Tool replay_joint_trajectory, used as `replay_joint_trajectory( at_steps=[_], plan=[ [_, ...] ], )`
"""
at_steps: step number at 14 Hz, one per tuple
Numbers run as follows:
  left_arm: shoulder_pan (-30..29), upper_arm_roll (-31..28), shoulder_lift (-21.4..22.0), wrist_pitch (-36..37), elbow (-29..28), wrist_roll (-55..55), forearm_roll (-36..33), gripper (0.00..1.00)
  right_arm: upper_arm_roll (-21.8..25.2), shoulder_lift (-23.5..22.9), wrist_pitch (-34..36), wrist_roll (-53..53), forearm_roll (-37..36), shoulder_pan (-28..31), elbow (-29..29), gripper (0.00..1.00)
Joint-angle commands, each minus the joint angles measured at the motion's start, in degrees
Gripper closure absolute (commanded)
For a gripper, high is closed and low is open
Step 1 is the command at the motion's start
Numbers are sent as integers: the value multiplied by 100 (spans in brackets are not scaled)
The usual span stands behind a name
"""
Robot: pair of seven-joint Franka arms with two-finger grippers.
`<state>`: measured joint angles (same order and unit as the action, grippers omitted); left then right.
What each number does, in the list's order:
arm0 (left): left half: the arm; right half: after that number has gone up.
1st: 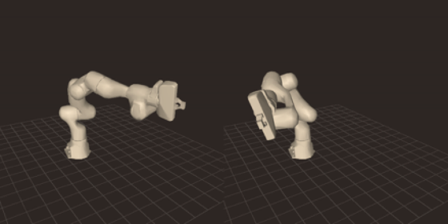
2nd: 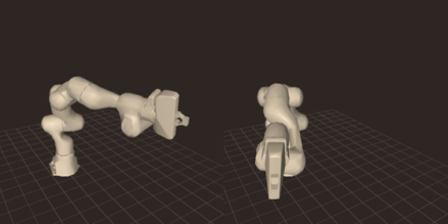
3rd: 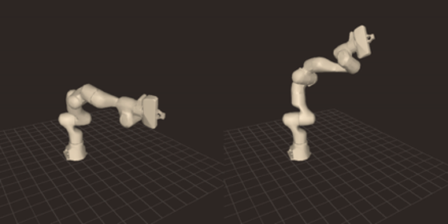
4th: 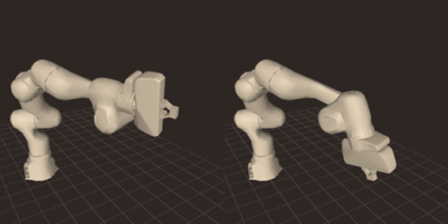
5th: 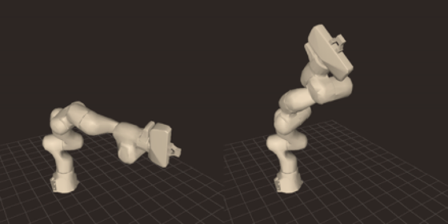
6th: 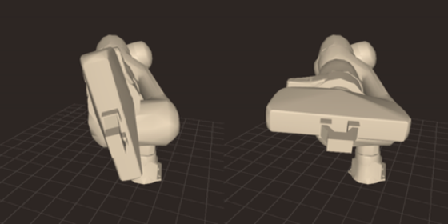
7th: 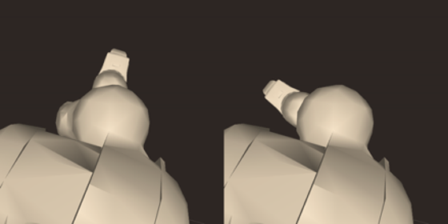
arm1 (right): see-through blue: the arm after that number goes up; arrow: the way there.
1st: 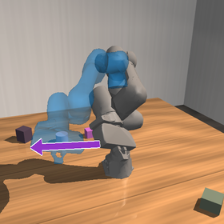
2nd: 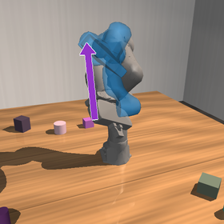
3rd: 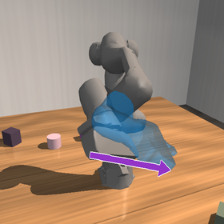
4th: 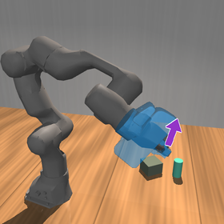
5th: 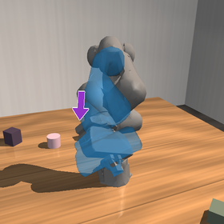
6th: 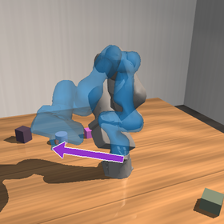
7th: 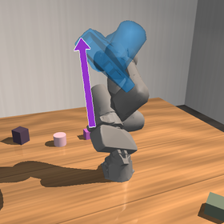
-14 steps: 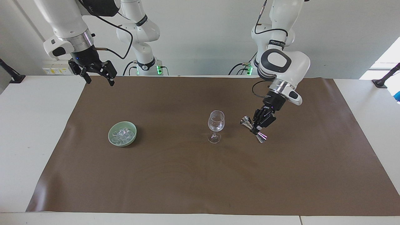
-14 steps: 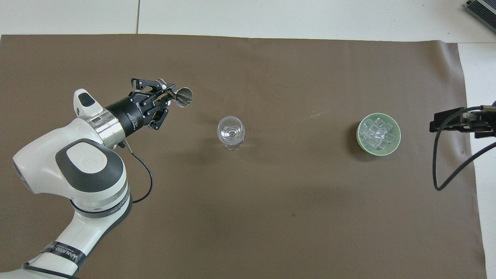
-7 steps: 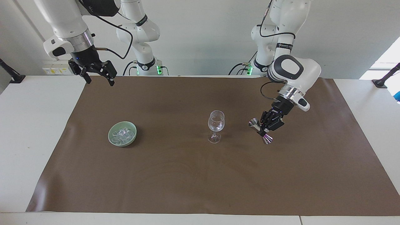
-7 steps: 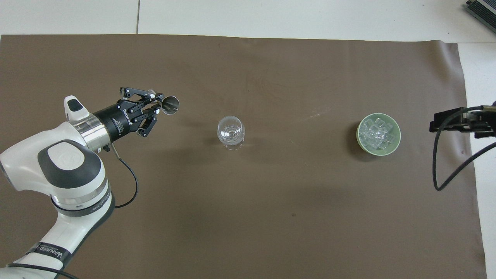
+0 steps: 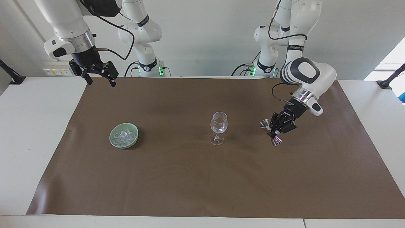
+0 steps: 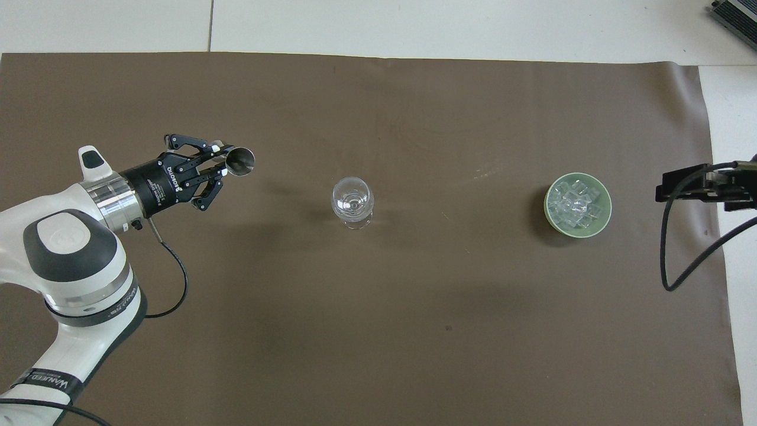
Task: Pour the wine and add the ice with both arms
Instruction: 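Tilt the silver cup upright and draw it back from the glass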
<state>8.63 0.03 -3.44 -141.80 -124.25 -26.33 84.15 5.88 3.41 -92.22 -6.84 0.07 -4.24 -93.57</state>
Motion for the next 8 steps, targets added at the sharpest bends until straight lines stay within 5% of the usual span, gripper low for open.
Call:
replay_joint_trajectory(
  at_steps=[1,4,8],
  plan=[
    [-482,24,134,773,-100,-319,-581,100,-17,133,11,122,151,46,-144,0],
    [-1019,24,63,1758,295,-1004,-1549,100,-17,133,11,122,151,46,-144,0],
    [-1432,24,-129,2479,514,-1514,-1586,100,-17,133,11,122,151,46,-144,0]
  ],
)
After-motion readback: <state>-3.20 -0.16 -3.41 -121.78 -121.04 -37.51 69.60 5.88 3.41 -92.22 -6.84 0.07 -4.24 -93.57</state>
